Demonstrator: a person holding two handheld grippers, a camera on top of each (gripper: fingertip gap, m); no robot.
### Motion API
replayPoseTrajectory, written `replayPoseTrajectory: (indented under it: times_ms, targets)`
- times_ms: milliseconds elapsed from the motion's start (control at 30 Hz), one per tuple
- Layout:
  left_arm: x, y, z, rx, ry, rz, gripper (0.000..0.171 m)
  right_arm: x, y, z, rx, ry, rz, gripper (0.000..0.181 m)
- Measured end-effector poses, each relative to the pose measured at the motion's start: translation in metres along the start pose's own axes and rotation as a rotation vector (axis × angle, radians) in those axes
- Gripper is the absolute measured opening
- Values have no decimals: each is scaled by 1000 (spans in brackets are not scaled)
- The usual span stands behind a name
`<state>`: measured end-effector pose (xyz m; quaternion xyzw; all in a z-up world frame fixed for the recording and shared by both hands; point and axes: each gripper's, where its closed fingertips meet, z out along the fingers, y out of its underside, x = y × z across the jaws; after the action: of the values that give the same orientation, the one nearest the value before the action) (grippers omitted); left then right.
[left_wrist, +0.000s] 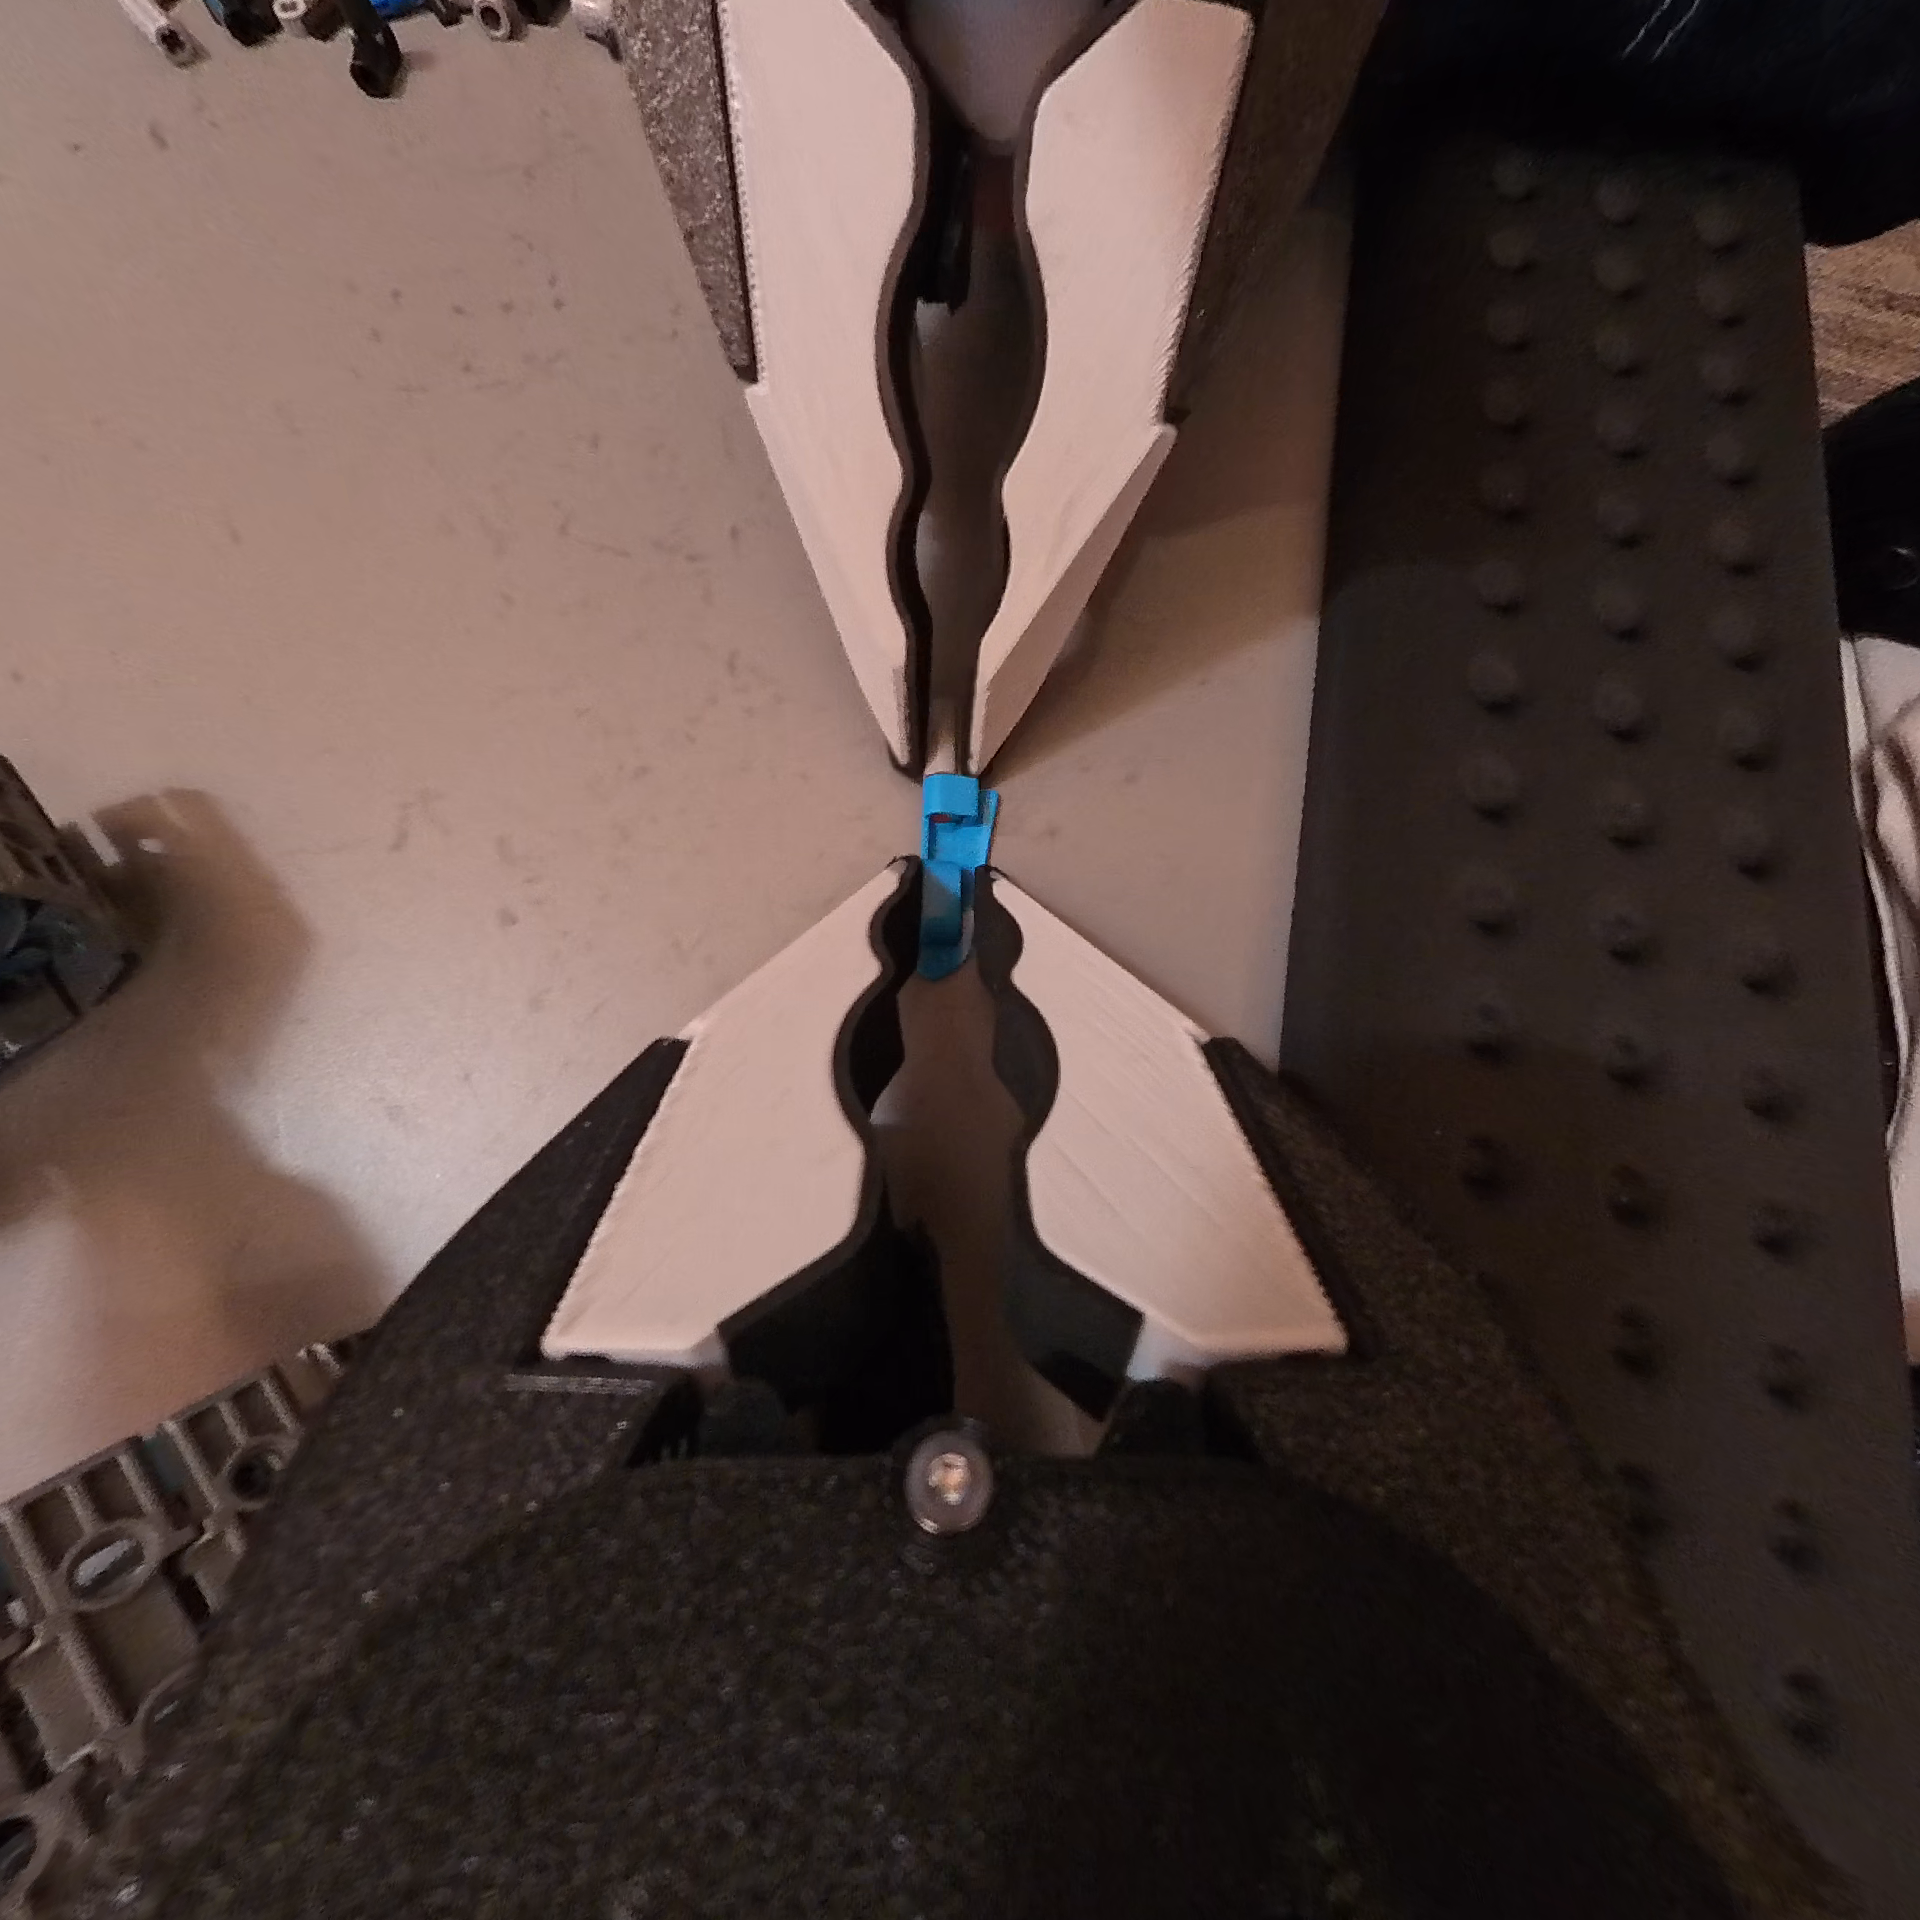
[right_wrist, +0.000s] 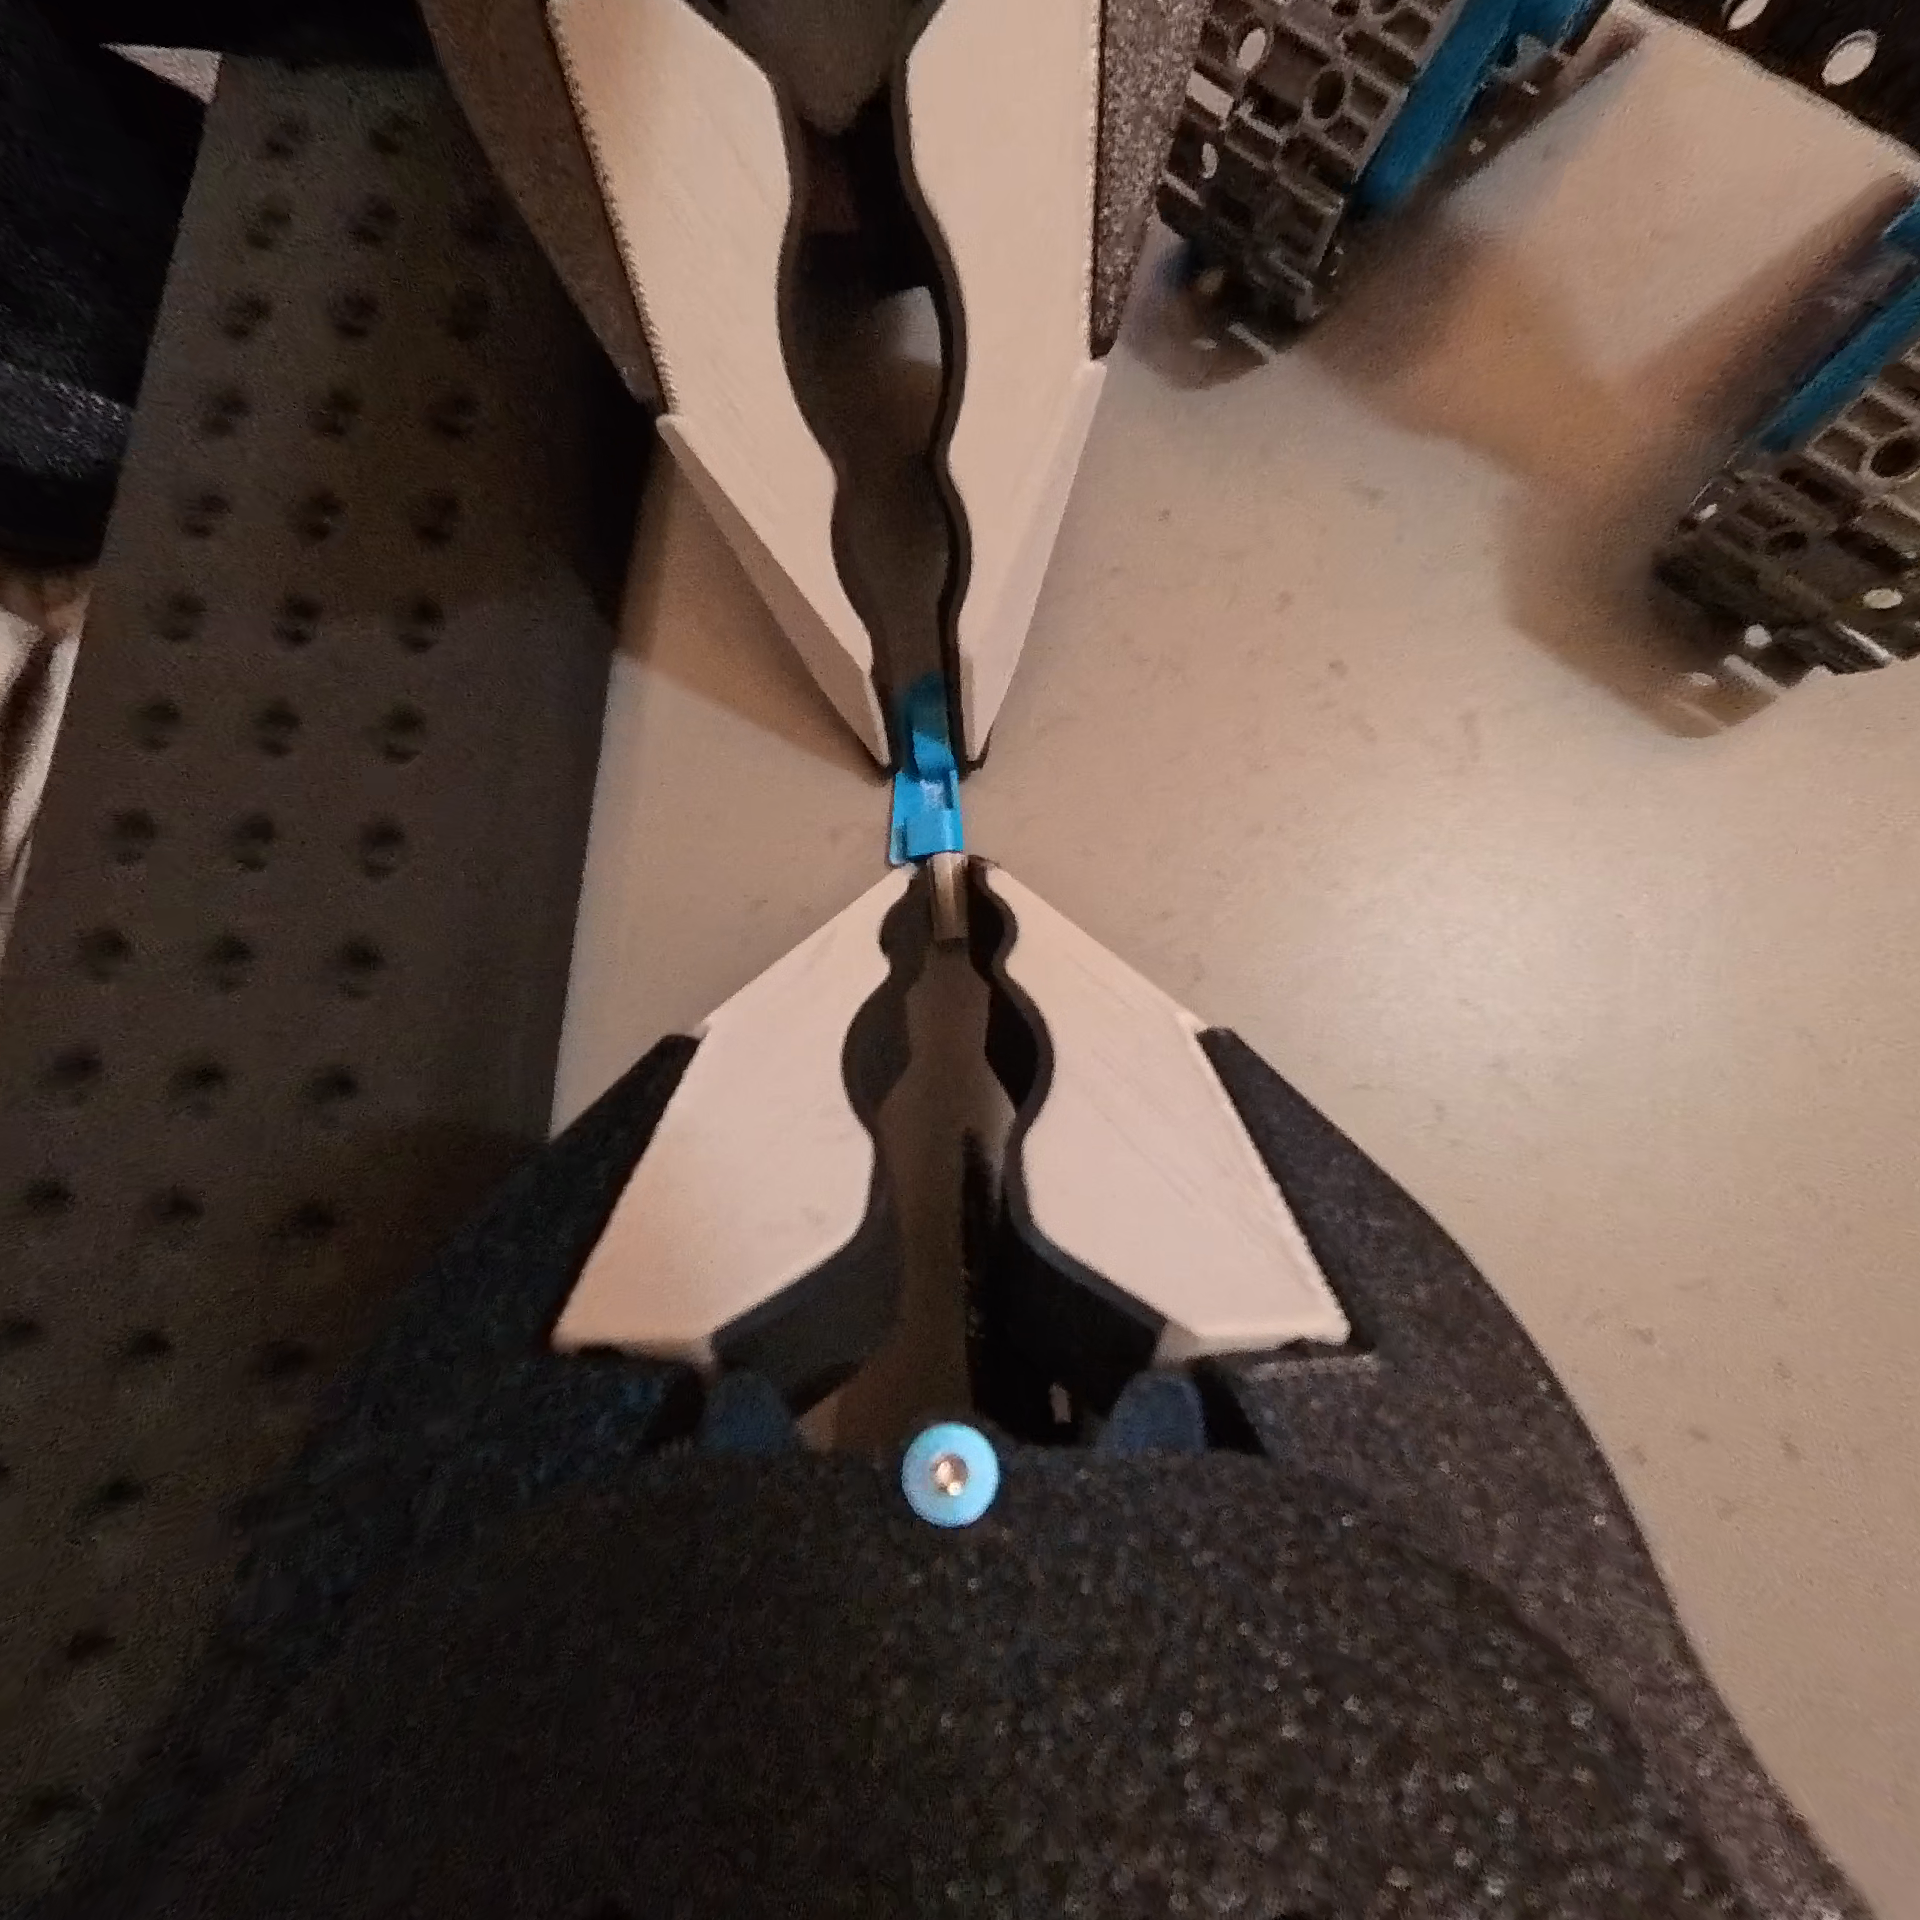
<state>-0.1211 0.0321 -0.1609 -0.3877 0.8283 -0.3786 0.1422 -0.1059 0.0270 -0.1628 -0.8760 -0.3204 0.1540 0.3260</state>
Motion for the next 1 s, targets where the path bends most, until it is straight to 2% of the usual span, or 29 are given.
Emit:
replayPoseTrajectory:
  times_ms: [200, 500, 600, 667, 700, 833, 933, 1000]
  targets:
    - [8, -2, 2, 9, 30, 24, 7, -10, 4, -8, 22, -64, 31, 4]
    - [15, -5, 5, 7, 50, 36, 6, -18, 11, -16, 32, -76, 54, 4]
    - [12, 0, 0, 4, 49, 2, 6, 4, 34, -34, -19, 36, 106, 3]
    - [8, 4, -4, 6, 38, -27, 6, 2, 28, -57, 143, -12, 184, 3]
    - [8, 4, -4, 5, 44, -32, 6, 2, 28, -60, 158, 11, 176, 4]
    - [8, 3, -4, 4, 56, -49, 6, 5, 37, -53, 118, 47, 169, 4]
    - [6, 2, -4, 7, 53, -62, 6, 3, 27, -50, 143, 37, 157, 4]
    - [3, -7, -8, 68, 41, -72, 8, 5, 18, -46, 141, 102, 102, 4]
